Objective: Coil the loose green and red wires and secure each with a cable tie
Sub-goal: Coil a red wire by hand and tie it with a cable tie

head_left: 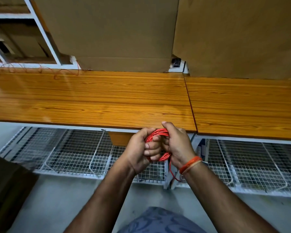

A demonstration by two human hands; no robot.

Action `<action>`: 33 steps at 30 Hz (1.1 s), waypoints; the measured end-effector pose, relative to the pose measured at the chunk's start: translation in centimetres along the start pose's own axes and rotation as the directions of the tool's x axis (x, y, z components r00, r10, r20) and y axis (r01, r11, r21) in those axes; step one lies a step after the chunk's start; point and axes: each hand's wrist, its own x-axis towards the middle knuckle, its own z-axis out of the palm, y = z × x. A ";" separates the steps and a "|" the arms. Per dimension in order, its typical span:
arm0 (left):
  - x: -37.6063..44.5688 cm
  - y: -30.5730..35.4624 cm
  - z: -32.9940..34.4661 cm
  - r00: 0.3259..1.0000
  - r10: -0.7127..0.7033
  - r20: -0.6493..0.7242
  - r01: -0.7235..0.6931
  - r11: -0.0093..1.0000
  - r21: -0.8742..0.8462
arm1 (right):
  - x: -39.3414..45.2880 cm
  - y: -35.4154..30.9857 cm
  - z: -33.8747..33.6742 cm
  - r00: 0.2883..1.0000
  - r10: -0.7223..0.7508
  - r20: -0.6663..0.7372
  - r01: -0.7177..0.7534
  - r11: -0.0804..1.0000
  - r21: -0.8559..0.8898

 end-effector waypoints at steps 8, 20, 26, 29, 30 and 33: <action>1.1 -2.2 1.9 0.961 0.059 -0.270 -0.101 0.985 -0.143 | -0.4 0.7 -5.4 0.866 -0.357 0.351 0.458 0.848 -0.267; 2.5 -3.0 5.2 0.969 0.153 -0.195 -0.152 0.988 0.020 | 1.4 0.7 -7.8 0.762 -0.610 0.218 0.632 0.624 -0.460; 1.7 -2.8 3.7 0.999 0.046 0.010 -0.043 0.977 -0.210 | 1.0 0.9 -7.2 0.848 -0.445 0.287 0.501 0.850 -0.164; 2.4 -2.7 2.9 0.994 0.067 -0.085 -0.089 0.956 -0.279 | 1.4 1.3 -7.1 0.862 -0.367 0.350 0.471 0.837 -0.280; 2.6 -2.5 2.5 0.988 0.085 -0.127 -0.120 0.945 -0.304 | 1.5 1.3 -7.3 0.868 -0.332 0.369 0.459 0.818 -0.345; 3.1 -0.4 0.6 0.957 0.144 -0.252 -0.231 0.904 -0.360 | 0.8 1.2 -8.2 0.875 -0.205 0.438 0.407 0.803 -0.436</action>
